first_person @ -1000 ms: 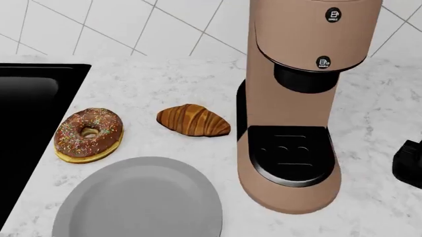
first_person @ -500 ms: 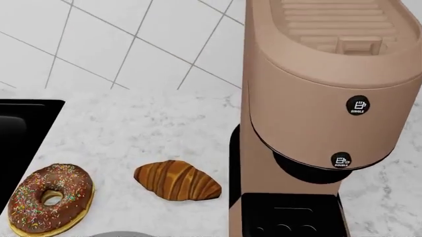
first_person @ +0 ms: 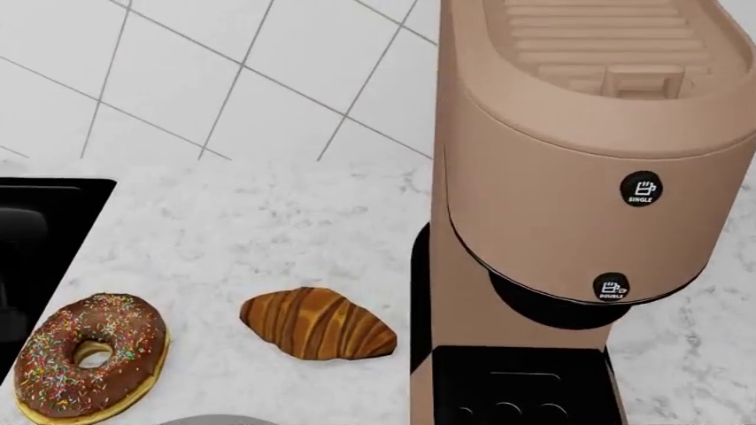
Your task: Place the pastries on the plates.
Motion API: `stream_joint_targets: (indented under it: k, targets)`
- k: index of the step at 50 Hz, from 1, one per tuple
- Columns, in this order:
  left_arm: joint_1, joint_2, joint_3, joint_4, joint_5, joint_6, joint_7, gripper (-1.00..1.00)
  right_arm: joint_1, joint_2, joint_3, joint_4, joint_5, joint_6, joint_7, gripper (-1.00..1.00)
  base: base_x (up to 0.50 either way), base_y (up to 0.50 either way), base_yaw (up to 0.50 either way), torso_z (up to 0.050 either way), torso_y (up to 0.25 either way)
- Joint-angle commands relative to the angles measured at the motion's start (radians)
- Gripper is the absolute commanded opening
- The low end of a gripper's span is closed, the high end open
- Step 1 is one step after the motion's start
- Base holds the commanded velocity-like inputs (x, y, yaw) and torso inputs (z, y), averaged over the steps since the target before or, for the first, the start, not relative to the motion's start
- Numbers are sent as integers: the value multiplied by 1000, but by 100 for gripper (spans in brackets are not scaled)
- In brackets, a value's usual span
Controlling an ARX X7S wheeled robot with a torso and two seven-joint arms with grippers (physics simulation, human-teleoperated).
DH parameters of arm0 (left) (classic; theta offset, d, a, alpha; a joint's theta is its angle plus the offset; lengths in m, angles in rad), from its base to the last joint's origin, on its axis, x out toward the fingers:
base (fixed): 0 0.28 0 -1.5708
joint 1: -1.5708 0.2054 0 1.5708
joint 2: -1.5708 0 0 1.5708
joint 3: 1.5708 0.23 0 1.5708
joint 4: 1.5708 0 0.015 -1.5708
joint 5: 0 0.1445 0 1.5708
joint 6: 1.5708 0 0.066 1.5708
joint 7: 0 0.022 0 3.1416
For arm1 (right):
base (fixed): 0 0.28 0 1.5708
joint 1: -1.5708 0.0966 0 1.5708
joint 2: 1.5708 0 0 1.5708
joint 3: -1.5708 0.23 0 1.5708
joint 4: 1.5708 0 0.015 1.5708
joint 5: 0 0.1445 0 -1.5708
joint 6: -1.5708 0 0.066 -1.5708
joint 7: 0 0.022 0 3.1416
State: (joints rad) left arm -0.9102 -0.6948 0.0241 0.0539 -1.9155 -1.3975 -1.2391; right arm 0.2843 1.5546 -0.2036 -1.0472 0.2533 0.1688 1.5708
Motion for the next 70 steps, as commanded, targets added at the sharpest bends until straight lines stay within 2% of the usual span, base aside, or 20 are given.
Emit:
stream_joint_targets:
  k: [1, 12, 20, 31, 32, 33, 47, 56, 60, 65, 70]
  targets:
    - [-31, -66, 125, -120, -278, 0, -169, 100, -44, -11, 82, 0, -4, 9, -1, 100, 0, 0, 0, 0, 0]
    - [-36, -96, 155, -129, -291, 37, -187, 100, -53, 4, 104, 0, 20, 3, -1, 100, 0, 0, 0, 0, 0]
    - [-104, -68, 222, -184, -266, 11, -170, 100, -63, 2, 111, 0, 26, 3, -1, 100, 0, 0, 0, 0, 0]
    - [-203, -3, 281, -294, -145, -44, -73, 100, -128, -12, 164, 0, 17, 8, 0, 100, 0, 0, 0, 0, 0]
    - [-234, 39, 311, -360, -35, -65, 5, 100, -147, -16, 182, 0, 17, 12, 0, 100, 0, 0, 0, 0, 0]
    - [-243, 45, 317, -371, -8, -71, 30, 100, -166, -17, 199, 0, 16, 12, 0, 100, 0, 0, 0, 0, 0]
    - [-273, 53, 360, -421, 129, -48, 154, 100, -426, -12, 461, 0, 24, 10, -1, 100, 0, 0, 0, 0, 0]
    - [-233, 50, 367, -403, 109, -26, 133, 100, -546, -8, 586, 0, 32, 8, -1, 100, 0, 0, 0, 0, 0]
    - [-185, 43, 371, -346, 32, -26, 64, 100, -637, -15, 670, 0, 27, 2, -1, 100, 0, 0, 0, 0, 0]
    - [-151, 34, 383, -307, -33, -22, 15, 100, -792, -24, 815, 0, 19, -10, -1, 100, 0, 0, 0, 0, 0]
    - [-146, 27, 397, -299, -54, -23, 3, 100, -1004, -40, 1015, 0, 8, -30, -4, 100, 0, 0, 0, 0, 0]
